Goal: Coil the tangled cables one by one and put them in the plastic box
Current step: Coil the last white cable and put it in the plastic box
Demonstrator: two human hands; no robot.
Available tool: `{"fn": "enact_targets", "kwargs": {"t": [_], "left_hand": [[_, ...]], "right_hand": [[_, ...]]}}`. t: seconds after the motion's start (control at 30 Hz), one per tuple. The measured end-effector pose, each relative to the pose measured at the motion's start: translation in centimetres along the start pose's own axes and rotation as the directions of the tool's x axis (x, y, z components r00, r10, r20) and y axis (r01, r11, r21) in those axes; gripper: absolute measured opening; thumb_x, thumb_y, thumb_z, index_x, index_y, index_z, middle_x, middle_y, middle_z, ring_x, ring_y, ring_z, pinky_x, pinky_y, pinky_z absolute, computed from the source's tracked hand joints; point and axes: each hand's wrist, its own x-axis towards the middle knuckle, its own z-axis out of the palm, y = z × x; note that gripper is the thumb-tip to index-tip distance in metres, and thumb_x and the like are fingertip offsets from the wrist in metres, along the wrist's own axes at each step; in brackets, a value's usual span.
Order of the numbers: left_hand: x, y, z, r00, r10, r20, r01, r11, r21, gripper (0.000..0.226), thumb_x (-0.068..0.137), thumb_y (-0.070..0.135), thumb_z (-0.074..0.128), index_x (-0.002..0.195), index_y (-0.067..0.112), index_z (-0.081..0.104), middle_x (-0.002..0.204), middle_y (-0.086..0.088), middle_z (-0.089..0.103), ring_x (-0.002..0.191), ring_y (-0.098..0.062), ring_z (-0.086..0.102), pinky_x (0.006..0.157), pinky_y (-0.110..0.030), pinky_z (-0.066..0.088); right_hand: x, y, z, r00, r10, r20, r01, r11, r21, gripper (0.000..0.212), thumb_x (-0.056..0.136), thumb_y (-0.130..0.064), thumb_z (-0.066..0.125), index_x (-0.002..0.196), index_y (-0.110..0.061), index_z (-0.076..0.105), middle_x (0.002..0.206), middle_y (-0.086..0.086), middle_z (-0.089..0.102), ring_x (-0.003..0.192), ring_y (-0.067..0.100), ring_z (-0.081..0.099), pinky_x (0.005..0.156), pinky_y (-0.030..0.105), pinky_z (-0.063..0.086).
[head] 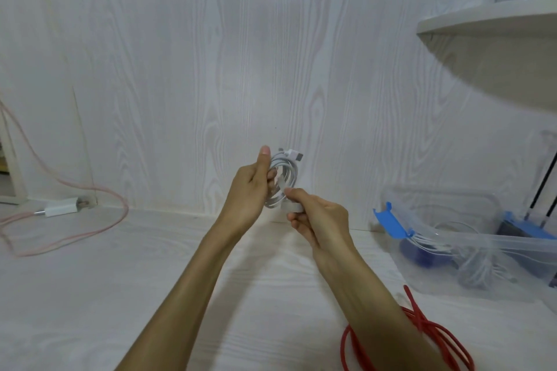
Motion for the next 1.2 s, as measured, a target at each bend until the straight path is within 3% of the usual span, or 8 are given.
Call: {"fn": "enact_targets", "kwargs": {"t": [0.17,0.3,0.43,0.63,0.77,0.87,1.03,1.2], "left_hand": [[-0.6,0.1,0.5,0.992,0.078,0.097,-0.080,0.997,0.020,0.056,0.101,0.046,0.027,0.052,0.027,0.047,0.047,0.013,0.039,0.045,0.000,0.037,0.049,-0.009,0.031],[-1.1,0.4,1.3,0.975,0.109,0.193,-0.112,0.994,0.004,0.055,0.097,0.048,0.030,0.085,0.015,0.072,0.075,0.007,0.071,0.073,-0.006,0.065,0.070,-0.014,0.048],[-1.2,1.2,1.2,0.967,0.162,0.198,-0.157,0.987,-0.040,0.047,0.096,0.049,0.030,0.086,0.030,0.072,0.071,0.013,0.068,0.070,-0.005,0.061,0.068,-0.014,0.045],[-1.0,1.8,0.6,0.955,0.232,0.185,-0.215,0.971,-0.104,0.049,0.097,0.046,0.031,0.089,0.023,0.073,0.067,0.004,0.061,0.069,-0.005,0.056,0.067,-0.015,0.045],[-0.9,1.9,-0.1,0.944,0.281,0.172,-0.268,0.959,-0.097,0.045,0.101,0.037,0.030,0.075,0.037,0.068,0.064,0.019,0.061,0.064,0.006,0.056,0.063,-0.005,0.040],[-0.6,1.1,-1.0,0.959,0.241,0.150,-0.240,0.971,-0.024,0.040,0.096,0.050,0.032,0.080,0.021,0.054,0.066,0.011,0.050,0.061,0.000,0.046,0.062,-0.013,0.040],[-0.5,0.6,-1.3,0.967,0.223,0.120,-0.228,0.973,0.023,0.030,0.097,0.048,0.033,0.076,0.030,0.043,0.061,0.017,0.048,0.056,0.000,0.042,0.056,-0.009,0.037],[-0.4,0.2,-1.1,0.975,0.203,0.084,-0.205,0.979,0.007,0.037,0.096,0.046,0.039,0.078,0.014,0.045,0.059,0.012,0.044,0.056,-0.005,0.039,0.055,-0.015,0.035]], "right_hand": [[0.1,0.1,-0.1,0.998,-0.010,-0.057,0.012,0.999,0.042,0.014,0.075,-0.012,0.076,0.078,0.000,0.070,0.053,0.003,0.061,0.040,0.007,0.054,0.047,0.016,0.049],[0.0,-0.1,-0.2,0.997,-0.016,-0.081,0.025,0.993,0.118,0.011,0.077,-0.011,0.074,0.076,-0.001,0.070,0.050,0.001,0.060,0.041,0.006,0.053,0.048,0.015,0.049],[-0.2,-0.5,0.0,0.999,-0.048,-0.018,0.051,0.968,0.247,0.015,0.082,-0.005,0.066,0.068,-0.006,0.067,0.050,0.001,0.057,0.043,0.005,0.054,0.051,0.014,0.049],[-0.5,-0.9,0.4,0.977,-0.095,0.189,0.014,0.921,0.389,0.030,0.087,-0.008,0.060,0.062,-0.017,0.075,0.064,-0.002,0.061,0.055,0.004,0.054,0.052,0.012,0.047],[-0.6,-1.3,-0.2,0.919,-0.137,0.370,0.008,0.944,0.329,0.024,0.089,-0.016,0.059,0.072,-0.021,0.076,0.075,-0.005,0.065,0.062,0.003,0.056,0.059,0.015,0.049],[-0.6,-1.5,-0.6,0.887,-0.114,0.447,0.003,0.970,0.242,0.022,0.090,-0.017,0.057,0.078,-0.020,0.076,0.082,-0.004,0.066,0.065,0.006,0.056,0.061,0.017,0.049],[-0.3,-2.1,-0.8,0.896,-0.040,0.442,0.021,0.999,0.048,0.023,0.089,-0.011,0.056,0.084,-0.016,0.078,0.090,0.001,0.071,0.067,0.008,0.061,0.063,0.018,0.051],[-0.9,-3.7,-1.6,0.898,0.085,0.432,0.045,0.959,-0.281,0.021,0.082,-0.010,0.067,0.103,-0.011,0.063,0.088,0.004,0.075,0.073,0.012,0.071,0.060,0.019,0.051]]}}
